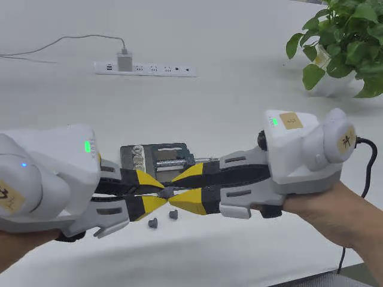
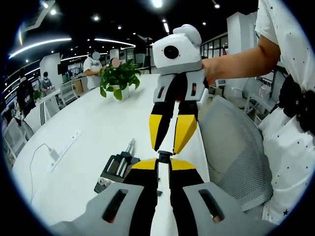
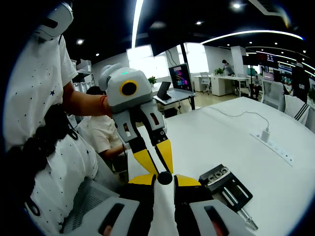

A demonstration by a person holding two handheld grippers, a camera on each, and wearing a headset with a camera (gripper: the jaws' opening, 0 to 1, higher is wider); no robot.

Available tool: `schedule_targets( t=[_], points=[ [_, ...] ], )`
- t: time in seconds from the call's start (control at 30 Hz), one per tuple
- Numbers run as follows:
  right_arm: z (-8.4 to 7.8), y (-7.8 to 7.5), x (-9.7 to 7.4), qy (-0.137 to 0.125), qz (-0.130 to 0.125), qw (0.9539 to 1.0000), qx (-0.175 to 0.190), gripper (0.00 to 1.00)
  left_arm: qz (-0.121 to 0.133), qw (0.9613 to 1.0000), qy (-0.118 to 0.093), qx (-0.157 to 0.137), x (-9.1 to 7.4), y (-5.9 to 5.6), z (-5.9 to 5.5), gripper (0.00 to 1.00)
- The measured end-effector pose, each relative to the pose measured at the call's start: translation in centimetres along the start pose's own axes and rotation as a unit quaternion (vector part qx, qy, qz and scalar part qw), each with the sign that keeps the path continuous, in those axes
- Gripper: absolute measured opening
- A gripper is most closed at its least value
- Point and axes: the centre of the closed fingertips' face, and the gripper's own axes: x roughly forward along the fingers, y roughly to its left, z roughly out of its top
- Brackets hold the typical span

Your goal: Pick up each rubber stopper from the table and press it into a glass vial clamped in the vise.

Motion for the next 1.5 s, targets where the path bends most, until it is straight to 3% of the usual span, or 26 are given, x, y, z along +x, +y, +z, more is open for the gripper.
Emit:
schedule_targets(
  t=[1.5],
  points=[
    [-0.04,0.59,0.29,0.015,0.012,0.9994,-0.029,0.05,-0.014,0.9998,-0.010,-0.012,-0.33,-0.31,0.03,0.04]
  ],
)
